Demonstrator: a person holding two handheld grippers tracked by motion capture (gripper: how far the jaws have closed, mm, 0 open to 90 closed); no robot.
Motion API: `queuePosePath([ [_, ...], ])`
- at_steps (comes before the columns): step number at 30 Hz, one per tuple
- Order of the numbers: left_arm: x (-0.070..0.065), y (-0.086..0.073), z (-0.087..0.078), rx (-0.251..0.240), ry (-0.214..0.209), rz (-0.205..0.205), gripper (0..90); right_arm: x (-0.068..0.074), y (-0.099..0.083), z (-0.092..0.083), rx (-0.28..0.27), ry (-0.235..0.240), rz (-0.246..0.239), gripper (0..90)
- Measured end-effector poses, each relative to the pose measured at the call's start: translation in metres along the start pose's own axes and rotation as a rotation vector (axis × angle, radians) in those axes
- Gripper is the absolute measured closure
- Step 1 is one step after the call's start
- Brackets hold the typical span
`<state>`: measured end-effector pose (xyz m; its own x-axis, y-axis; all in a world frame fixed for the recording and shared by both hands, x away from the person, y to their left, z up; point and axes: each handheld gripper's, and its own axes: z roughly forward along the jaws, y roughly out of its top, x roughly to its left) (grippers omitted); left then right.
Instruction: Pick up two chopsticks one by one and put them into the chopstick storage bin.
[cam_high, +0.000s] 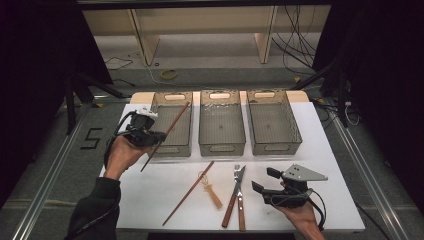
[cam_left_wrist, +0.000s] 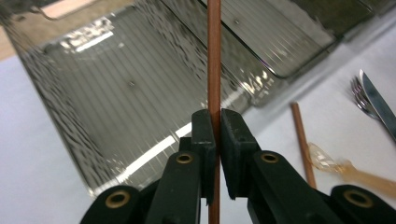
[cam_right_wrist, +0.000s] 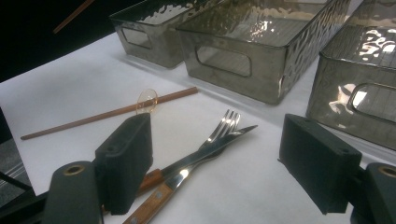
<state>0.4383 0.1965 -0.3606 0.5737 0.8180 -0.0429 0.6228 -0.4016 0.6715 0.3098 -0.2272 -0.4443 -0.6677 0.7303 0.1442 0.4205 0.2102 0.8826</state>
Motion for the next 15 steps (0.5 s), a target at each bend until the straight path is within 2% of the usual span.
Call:
queuePosePath([
  [7, 0.015, 0.015, 0.009, -0.004, 0.035, -0.001, 84.0, -0.001, 0.0, 0.0, 0.002, 0.002, 0.002, 26.5],
  [9, 0.02, 0.019, 0.013, -0.009, 0.032, -0.007, 84.0, 0.0, 0.0, 0.0, 0.001, 0.003, 0.001, 26.5],
  [15, 0.032, 0.031, 0.023, -0.026, 0.057, -0.011, 84.0, -0.001, 0.0, 0.0, 0.002, 0.003, 0.003, 26.5],
])
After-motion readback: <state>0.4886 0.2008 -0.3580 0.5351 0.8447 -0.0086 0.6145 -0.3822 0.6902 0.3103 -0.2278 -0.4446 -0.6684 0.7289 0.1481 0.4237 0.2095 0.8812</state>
